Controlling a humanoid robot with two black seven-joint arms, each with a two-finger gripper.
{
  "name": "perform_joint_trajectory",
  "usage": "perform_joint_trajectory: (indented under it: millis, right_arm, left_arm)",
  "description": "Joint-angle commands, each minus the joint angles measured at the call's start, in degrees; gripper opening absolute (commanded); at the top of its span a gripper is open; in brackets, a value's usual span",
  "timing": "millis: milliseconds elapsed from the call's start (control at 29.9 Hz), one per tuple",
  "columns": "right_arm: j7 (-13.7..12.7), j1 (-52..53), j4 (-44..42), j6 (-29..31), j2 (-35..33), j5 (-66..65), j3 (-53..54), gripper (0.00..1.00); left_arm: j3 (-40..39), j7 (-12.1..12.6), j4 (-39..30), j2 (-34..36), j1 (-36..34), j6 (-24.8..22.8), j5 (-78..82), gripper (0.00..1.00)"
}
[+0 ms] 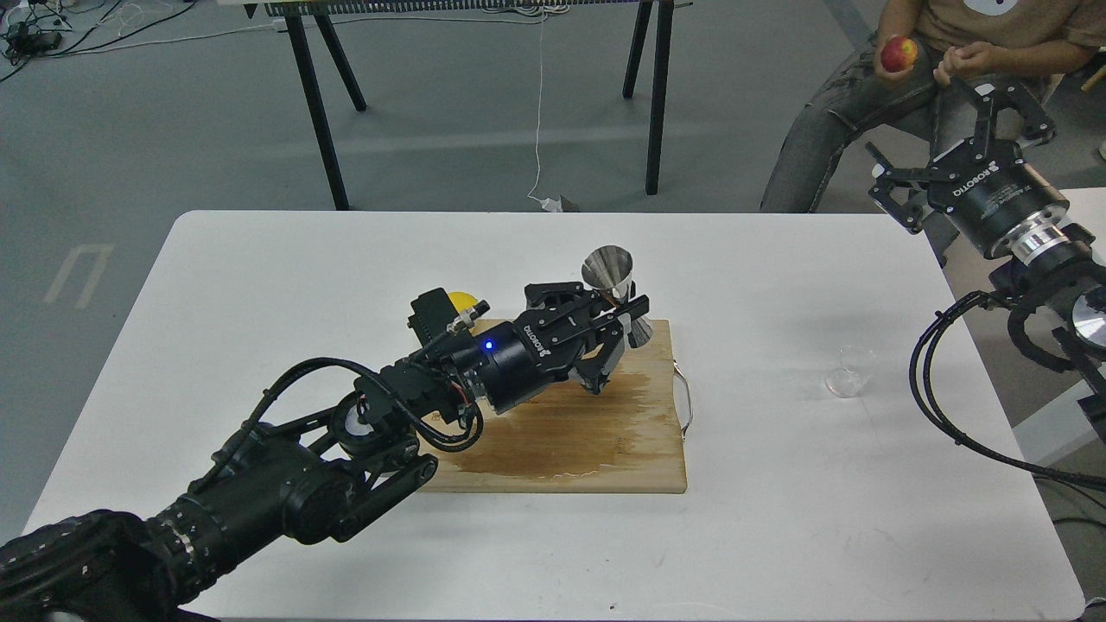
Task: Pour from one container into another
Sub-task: 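Carry the jigger with the left gripper over the cutting board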
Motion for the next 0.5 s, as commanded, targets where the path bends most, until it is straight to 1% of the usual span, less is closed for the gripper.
perform_joint_trajectory:
  millis: [0, 301, 468]
  right_arm:
    - [-0.2, -0.1, -0.1, 0.0, -0.2, -0.1, -0.4, 0.99]
    - [-0.2, -5.6, 0.0, 0.0, 0.4, 0.1, 0.0, 0.99]
    - [-0.2, -5.7, 0.0, 0.0, 0.1, 0.1, 0.0, 0.99]
  left_arm:
    - [1.3, 0.0, 2.2, -0.2, 1.2, 0.0, -0.1, 0.03]
    - [3.3, 0.0, 11.4, -0.2, 1.4, 0.0, -0.3, 0.03]
    - [3.7, 0.0, 11.8, -0.2, 2.2, 0.0, -0.4, 0.04]
